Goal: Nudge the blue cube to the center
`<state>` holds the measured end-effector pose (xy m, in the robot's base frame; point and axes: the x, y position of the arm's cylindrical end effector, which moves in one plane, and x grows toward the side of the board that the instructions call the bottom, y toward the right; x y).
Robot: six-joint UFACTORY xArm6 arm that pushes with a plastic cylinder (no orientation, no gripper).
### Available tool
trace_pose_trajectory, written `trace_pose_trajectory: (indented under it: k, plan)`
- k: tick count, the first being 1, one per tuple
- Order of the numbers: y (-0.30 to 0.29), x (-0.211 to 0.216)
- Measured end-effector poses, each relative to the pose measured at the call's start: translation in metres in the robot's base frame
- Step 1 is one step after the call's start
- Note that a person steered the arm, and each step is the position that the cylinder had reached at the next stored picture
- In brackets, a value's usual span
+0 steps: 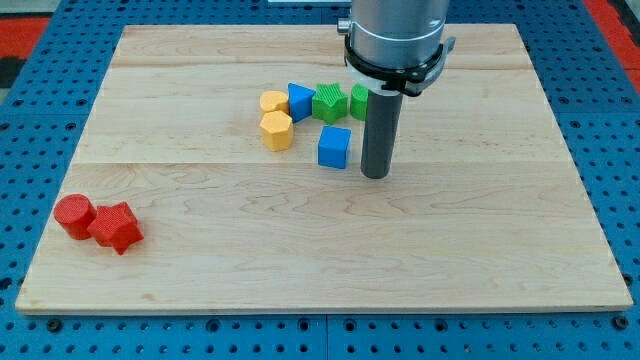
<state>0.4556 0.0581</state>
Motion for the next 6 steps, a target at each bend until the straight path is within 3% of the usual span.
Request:
trace_pose_trajectory:
  k: [1, 4, 6]
  plan:
    - [-0.016, 0.019]
    - [0.002, -0.022]
    - [-0.014, -0.022]
